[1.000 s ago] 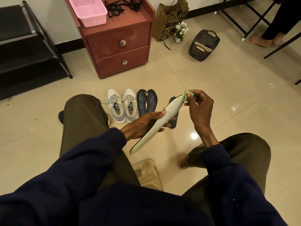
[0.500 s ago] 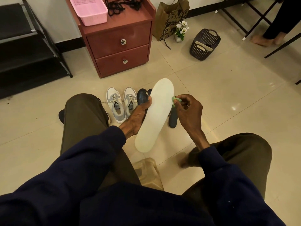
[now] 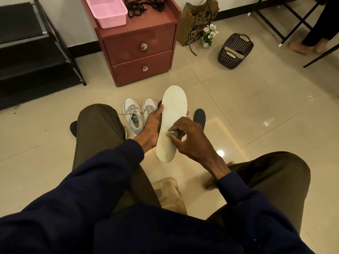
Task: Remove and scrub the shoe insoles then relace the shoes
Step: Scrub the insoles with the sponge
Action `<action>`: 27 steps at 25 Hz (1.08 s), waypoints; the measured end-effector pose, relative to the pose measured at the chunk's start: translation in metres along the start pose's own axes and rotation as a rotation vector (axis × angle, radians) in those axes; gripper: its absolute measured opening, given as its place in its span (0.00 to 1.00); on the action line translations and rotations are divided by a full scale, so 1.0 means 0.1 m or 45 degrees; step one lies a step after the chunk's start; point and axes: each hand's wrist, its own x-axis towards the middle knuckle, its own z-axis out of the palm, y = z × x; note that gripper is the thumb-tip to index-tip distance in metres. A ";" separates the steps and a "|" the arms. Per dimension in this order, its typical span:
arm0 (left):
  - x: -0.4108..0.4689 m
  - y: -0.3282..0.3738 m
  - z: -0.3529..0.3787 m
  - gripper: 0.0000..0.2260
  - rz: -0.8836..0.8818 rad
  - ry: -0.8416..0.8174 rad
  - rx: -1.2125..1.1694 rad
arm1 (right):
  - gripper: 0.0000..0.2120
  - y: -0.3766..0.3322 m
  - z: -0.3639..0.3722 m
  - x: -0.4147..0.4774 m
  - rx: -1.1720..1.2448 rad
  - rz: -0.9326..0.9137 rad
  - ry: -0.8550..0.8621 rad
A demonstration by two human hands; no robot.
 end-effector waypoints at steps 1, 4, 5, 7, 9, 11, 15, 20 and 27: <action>-0.01 -0.03 0.02 0.22 -0.018 -0.014 0.077 | 0.07 0.03 0.01 0.02 -0.040 0.051 0.083; -0.03 -0.16 0.07 0.18 -0.124 -0.106 0.221 | 0.06 0.17 -0.04 0.06 -0.083 0.220 0.340; -0.06 -0.19 0.12 0.18 -0.157 -0.117 0.252 | 0.06 0.22 -0.07 0.06 -0.081 0.266 0.409; -0.05 -0.18 0.12 0.18 -0.158 -0.110 0.296 | 0.06 0.24 -0.09 0.03 -0.057 0.279 0.461; -0.03 -0.14 0.09 0.20 -0.115 -0.092 0.249 | 0.06 0.15 -0.05 0.01 0.020 0.202 0.287; 0.00 -0.09 0.02 0.23 -0.114 -0.076 0.109 | 0.06 -0.01 0.00 0.00 0.127 0.124 -0.019; 0.04 -0.08 -0.06 0.26 -0.123 -0.072 -0.007 | 0.06 -0.06 0.04 0.05 0.142 0.053 -0.121; 0.00 -0.10 0.02 0.21 -0.127 -0.011 0.127 | 0.06 0.03 0.04 0.03 -0.001 0.118 0.179; -0.03 0.01 0.03 0.26 -0.090 -0.122 -0.254 | 0.07 -0.13 0.04 0.03 0.108 0.012 -0.169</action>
